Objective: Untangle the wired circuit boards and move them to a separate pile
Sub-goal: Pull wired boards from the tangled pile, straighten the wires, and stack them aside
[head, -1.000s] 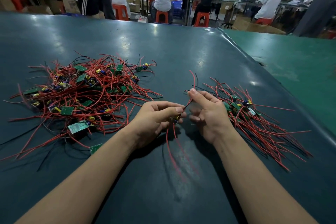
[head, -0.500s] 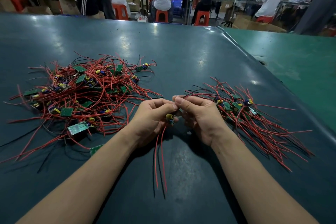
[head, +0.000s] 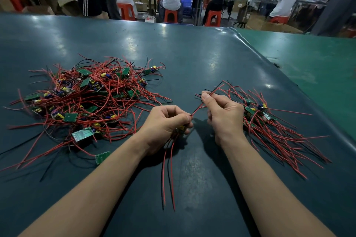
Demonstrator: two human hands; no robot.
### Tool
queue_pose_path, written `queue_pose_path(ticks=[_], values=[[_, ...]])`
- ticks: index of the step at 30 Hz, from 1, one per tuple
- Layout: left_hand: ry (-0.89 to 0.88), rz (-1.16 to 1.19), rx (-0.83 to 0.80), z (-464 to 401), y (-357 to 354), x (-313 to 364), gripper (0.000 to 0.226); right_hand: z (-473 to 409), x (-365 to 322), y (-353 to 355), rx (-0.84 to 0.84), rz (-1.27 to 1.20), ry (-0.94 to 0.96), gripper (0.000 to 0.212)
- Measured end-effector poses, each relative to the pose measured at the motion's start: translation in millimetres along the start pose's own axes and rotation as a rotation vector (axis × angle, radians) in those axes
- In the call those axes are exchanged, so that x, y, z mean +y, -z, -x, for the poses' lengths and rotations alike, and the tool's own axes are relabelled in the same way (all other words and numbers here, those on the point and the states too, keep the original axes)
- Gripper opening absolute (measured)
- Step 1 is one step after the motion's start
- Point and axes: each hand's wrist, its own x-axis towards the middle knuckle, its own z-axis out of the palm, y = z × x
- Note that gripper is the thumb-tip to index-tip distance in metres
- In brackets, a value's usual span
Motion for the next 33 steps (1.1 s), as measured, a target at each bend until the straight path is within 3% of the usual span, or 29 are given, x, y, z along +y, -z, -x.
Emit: queue_pose_path(ticks=[4, 11, 14, 27, 30, 33], values=[[0.012, 0.029, -0.023, 1, 0, 2, 0.042, 0, 3, -3, 0.042, 0.062, 0.109, 0.011], [0.02, 0.015, -0.019, 2, 0, 3, 0.025, -3, 5, -1, 0.033, 0.1, 0.056, 0.024], [0.022, 0.023, -0.036, 2, 0, 3, 0.029, -5, 4, -1, 0.023, 0.1, 0.069, 0.028], [0.087, 0.084, -0.096, 6, 0, 8, 0.02, -9, 2, 4, 0.184, 0.094, 0.155, 0.006], [0.065, 0.138, -0.059, 5, 2, 6, 0.012, -13, -1, 9, 0.243, 0.034, 0.071, 0.025], [0.053, 0.211, 0.042, 4, 2, 8, 0.003, -10, -7, 8, 0.191, -0.082, -0.087, 0.03]])
